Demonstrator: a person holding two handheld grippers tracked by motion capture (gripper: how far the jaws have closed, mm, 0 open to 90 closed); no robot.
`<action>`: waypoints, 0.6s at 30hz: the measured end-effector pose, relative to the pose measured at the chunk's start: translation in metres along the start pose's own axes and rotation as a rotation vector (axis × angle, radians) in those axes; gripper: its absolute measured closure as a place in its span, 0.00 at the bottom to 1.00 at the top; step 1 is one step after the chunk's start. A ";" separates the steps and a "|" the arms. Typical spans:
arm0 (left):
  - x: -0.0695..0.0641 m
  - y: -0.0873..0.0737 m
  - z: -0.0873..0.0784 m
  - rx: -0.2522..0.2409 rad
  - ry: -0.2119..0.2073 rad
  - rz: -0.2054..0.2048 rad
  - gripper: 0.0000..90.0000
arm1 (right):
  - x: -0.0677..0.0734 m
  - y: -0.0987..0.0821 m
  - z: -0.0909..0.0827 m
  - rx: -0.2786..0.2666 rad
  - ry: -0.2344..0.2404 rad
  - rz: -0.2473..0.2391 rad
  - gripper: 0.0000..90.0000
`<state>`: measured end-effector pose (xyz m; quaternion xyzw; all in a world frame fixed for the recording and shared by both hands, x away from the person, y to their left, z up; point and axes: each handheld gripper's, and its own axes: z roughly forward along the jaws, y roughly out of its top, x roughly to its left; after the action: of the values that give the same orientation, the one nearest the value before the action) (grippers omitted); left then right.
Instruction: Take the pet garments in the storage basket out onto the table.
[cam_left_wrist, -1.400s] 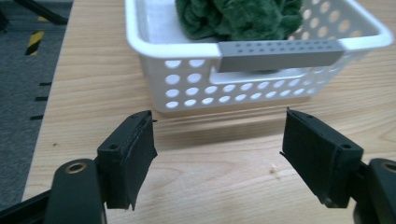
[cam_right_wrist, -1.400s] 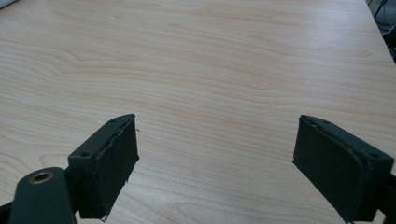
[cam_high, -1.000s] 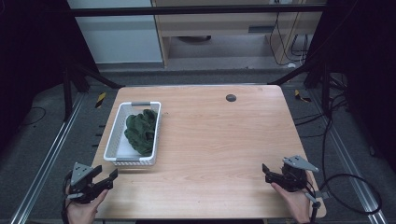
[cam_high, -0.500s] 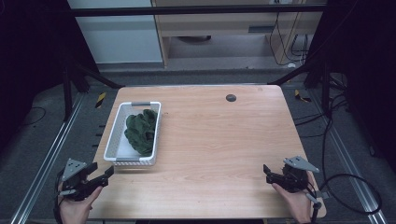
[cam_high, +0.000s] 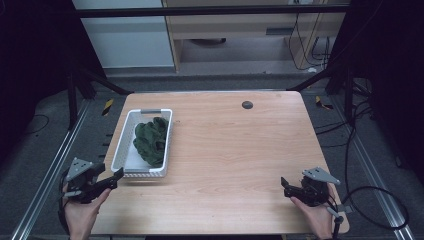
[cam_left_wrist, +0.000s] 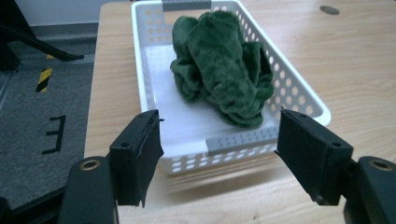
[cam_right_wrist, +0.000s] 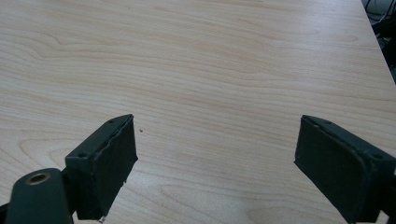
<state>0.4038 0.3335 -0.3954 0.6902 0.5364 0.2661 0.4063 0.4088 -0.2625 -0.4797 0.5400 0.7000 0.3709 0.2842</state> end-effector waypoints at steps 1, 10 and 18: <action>-0.002 0.005 0.002 -0.003 -0.005 -0.001 0.32 | 0.000 0.000 0.000 0.000 0.003 0.001 0.14; -0.011 0.031 0.019 -0.002 -0.022 0.009 0.29 | 0.000 0.001 0.000 -0.002 0.009 -0.002 0.14; -0.015 0.048 0.031 -0.014 -0.035 0.016 0.29 | 0.000 0.001 0.000 -0.006 0.015 -0.005 0.14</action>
<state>0.4497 0.3061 -0.3700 0.6963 0.5217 0.2609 0.4182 0.4094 -0.2620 -0.4789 0.5347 0.7023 0.3764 0.2816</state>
